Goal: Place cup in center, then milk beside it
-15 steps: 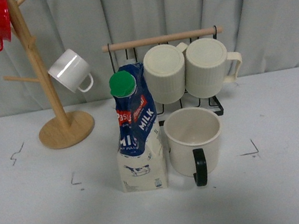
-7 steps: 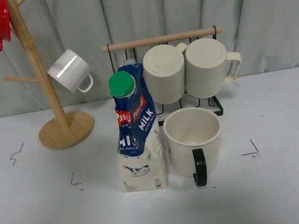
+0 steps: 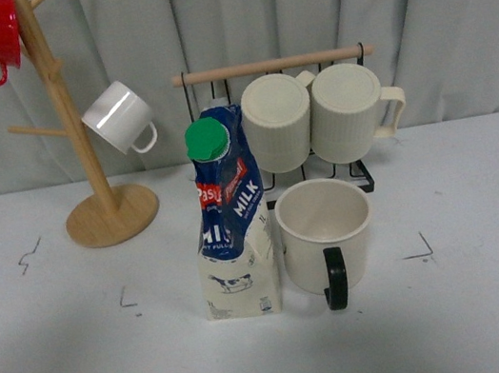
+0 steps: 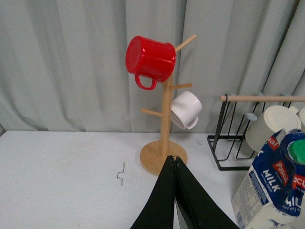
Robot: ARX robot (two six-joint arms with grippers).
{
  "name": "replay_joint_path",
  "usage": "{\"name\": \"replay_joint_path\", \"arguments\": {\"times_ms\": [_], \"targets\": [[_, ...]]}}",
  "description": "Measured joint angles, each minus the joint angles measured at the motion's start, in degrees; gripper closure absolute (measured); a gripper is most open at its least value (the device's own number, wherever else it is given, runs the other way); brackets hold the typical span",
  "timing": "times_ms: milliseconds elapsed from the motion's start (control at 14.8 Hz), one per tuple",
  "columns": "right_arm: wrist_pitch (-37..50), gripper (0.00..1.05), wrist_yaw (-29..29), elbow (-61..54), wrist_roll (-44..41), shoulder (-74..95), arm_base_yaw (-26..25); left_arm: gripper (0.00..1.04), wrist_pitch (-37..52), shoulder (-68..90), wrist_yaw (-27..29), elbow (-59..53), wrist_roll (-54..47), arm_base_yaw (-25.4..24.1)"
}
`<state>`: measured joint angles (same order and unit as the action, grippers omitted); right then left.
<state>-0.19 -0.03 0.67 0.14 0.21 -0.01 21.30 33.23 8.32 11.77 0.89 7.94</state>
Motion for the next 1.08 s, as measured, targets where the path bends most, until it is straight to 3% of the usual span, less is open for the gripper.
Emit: {"name": "replay_joint_path", "arguments": {"times_ms": [203,271,338,1083], "targets": [[0.0,0.06,0.0,0.0,0.0,0.0,0.0,1.03,-0.9,-4.8,-4.8,-3.8,0.0,-3.5],[0.0,0.06,0.0,0.0,0.0,0.0,0.0,1.03,-1.7,-6.5,-7.7,-5.0,-0.1,-7.6],[0.0,0.06,0.0,0.0,0.0,0.0,0.0,1.03,-2.1,-7.8,-7.3,-5.7,0.0,-8.4],[0.0,0.06,0.0,0.0,0.0,0.0,0.0,1.03,-9.4,-21.4,-8.3,-11.1,-0.1,-7.8]]}}
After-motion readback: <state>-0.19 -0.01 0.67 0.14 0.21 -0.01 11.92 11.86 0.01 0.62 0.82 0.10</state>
